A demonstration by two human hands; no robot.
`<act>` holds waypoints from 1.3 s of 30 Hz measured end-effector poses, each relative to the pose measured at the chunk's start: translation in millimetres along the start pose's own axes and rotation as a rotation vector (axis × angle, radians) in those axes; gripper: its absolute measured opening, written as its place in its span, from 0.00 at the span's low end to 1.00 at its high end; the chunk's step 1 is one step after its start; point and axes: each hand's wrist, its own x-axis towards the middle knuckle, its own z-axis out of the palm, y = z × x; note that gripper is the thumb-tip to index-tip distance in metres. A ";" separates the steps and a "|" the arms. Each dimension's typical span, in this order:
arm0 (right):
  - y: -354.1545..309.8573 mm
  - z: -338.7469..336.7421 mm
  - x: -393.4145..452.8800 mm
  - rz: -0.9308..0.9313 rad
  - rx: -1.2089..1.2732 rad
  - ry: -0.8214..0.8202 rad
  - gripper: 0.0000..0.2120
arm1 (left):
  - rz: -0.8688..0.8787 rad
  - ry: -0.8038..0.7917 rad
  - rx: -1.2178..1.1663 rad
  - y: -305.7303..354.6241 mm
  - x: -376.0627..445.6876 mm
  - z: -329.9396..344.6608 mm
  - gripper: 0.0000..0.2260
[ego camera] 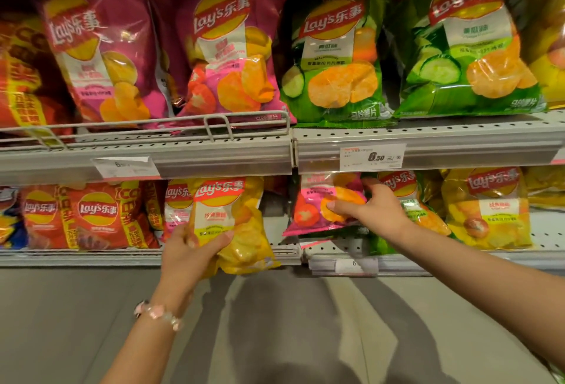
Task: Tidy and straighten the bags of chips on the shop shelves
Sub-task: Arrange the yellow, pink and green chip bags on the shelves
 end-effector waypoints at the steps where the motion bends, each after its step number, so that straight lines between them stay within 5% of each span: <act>1: -3.0 7.3 2.7 -0.003 -0.008 0.015 0.36 | 0.019 0.009 0.002 -0.4 -2.4 -8.7 0.22; 11: -25.0 112.6 15.4 0.015 -0.288 -0.013 0.37 | 0.123 0.090 0.000 -14.4 -1.7 -50.8 0.22; 16: -17.5 129.9 12.2 0.030 -0.673 0.060 0.31 | 0.154 0.078 -0.083 -19.7 -3.9 -51.9 0.21; 22: -16.8 124.4 18.9 0.041 -0.653 -0.068 0.32 | 0.165 0.051 -0.053 -19.1 -9.9 -40.4 0.23; 30: -9.9 82.4 16.2 -0.036 -0.304 -0.320 0.41 | 0.141 0.004 -0.012 -9.5 -18.5 -6.9 0.23; 35: 6.0 15.6 -8.8 -0.221 -0.330 -0.148 0.29 | 0.139 -0.061 -0.011 -4.7 -24.9 21.3 0.22; 39: 32.0 -58.1 -28.6 -0.296 -0.379 -0.023 0.31 | 0.163 -0.130 -0.015 -1.0 -33.1 49.1 0.26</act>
